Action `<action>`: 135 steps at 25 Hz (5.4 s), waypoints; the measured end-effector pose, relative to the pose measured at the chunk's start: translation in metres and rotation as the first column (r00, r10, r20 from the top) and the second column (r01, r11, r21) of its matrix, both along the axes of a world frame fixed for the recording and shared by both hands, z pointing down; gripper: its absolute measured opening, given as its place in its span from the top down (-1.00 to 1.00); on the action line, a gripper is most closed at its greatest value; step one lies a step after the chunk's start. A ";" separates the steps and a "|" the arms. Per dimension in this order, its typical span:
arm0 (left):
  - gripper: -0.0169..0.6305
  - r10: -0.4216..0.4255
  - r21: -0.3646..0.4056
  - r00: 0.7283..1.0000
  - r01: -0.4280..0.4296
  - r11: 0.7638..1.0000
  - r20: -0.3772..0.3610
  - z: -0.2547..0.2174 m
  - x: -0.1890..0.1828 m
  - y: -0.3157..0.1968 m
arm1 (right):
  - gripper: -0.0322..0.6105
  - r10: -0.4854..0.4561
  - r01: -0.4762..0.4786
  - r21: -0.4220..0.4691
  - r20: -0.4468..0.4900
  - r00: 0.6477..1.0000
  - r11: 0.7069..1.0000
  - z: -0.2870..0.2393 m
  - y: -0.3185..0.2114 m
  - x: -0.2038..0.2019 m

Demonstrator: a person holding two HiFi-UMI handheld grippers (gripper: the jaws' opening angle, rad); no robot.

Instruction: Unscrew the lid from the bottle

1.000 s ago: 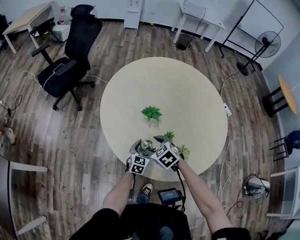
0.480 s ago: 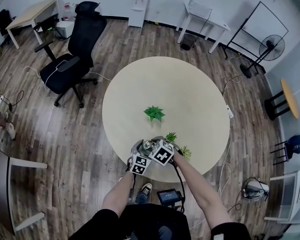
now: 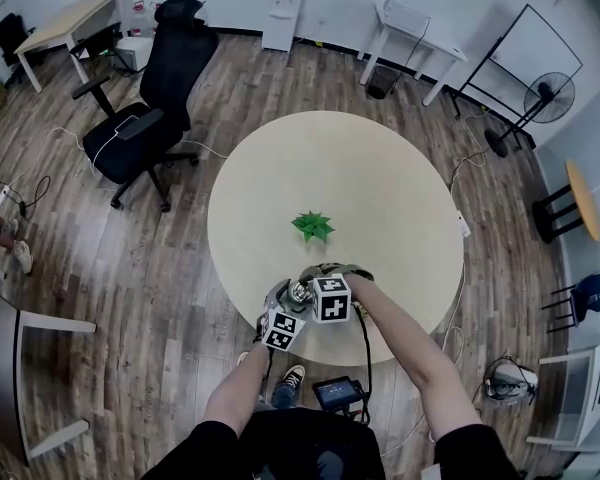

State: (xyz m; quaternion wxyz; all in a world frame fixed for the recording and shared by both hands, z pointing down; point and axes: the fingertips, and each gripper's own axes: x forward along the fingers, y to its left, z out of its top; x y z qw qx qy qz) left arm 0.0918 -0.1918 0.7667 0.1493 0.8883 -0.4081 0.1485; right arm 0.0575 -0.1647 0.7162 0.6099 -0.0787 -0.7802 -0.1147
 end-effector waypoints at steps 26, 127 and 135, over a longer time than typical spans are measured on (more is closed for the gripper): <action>-0.23 0.010 0.005 1.000 -0.010 1.000 -0.007 -0.001 0.000 -0.001 | 0.05 0.537 -0.520 -0.153 0.096 0.838 0.840 -0.003 -0.012 -0.011; -0.19 -0.266 0.410 0.959 0.281 0.868 -0.093 -0.218 -0.121 0.037 | 0.17 0.424 -0.881 -0.371 0.877 -0.228 0.294 -0.175 0.023 0.092; 0.18 -0.306 0.495 0.944 0.326 0.805 -0.123 -0.271 -0.133 0.054 | 0.17 0.349 -0.874 -0.371 0.901 -0.257 0.315 -0.202 0.032 0.094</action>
